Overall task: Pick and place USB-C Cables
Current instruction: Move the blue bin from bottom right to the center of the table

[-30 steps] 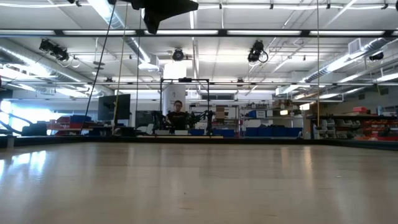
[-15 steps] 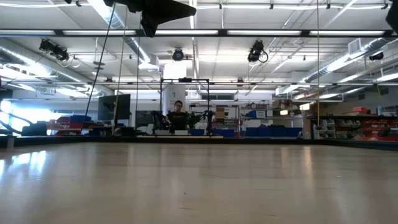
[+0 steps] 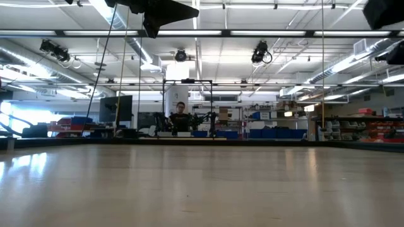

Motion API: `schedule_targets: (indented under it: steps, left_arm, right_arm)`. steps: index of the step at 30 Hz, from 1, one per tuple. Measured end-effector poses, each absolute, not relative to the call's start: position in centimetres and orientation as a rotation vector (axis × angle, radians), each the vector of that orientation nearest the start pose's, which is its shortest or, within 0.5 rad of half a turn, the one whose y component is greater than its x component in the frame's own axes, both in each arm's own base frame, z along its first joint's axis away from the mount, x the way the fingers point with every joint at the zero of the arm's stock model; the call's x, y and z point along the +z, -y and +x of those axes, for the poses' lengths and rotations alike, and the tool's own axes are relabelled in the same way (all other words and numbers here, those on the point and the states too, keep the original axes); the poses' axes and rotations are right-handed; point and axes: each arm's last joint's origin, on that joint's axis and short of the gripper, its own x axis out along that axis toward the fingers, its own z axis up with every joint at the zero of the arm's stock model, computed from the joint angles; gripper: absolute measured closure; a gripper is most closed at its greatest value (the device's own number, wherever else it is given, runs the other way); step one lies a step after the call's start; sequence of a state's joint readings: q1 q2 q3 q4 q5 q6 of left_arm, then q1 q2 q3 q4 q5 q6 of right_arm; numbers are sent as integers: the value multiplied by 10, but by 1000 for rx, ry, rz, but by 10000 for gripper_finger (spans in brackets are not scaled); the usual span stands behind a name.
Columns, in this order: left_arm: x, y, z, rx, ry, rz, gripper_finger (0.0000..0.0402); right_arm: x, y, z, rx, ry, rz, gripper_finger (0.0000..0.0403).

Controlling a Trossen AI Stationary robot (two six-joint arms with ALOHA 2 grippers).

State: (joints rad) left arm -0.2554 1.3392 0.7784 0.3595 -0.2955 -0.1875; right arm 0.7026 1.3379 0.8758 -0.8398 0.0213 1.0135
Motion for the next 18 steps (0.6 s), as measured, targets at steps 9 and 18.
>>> schedule_targets:
  steps: [9,18]
  left_arm:
    - [262,67,285,55,-189,-148,210]
    - [262,65,285,60,-188,-143,210]
  right_arm:
    - [191,-162,194,-180,-1434,565,213]
    - [187,-158,202,-245,-1447,679,231]
